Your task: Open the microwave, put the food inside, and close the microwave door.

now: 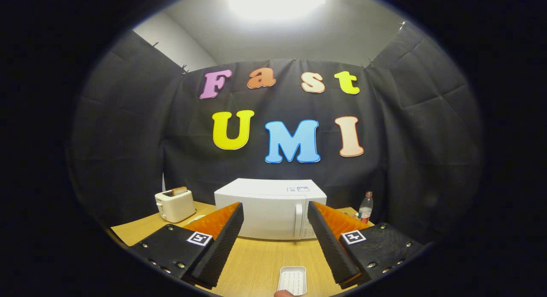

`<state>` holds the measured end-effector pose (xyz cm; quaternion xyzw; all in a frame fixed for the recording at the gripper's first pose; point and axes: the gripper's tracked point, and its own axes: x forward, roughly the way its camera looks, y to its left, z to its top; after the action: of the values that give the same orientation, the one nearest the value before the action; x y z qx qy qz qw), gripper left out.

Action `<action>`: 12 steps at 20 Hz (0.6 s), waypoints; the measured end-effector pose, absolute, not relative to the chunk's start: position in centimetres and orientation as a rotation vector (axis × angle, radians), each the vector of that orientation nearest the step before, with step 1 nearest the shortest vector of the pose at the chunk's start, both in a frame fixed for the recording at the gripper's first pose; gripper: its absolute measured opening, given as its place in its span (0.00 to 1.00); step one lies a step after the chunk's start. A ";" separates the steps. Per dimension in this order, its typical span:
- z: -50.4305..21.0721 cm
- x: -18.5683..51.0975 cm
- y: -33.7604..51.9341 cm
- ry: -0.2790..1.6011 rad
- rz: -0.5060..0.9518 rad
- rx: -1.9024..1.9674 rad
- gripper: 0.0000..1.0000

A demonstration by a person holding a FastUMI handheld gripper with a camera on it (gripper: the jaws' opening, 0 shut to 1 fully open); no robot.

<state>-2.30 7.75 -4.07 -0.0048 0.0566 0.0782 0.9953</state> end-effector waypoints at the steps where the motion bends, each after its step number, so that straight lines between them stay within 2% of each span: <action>1: -3.9 -2.3 7.8 0.108 0.156 -0.007 0.94; 12: -3.6 -2.4 8.2 0.100 0.157 -0.017 0.94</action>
<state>-2.43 8.17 -3.55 -0.0086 0.0500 0.0783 0.9956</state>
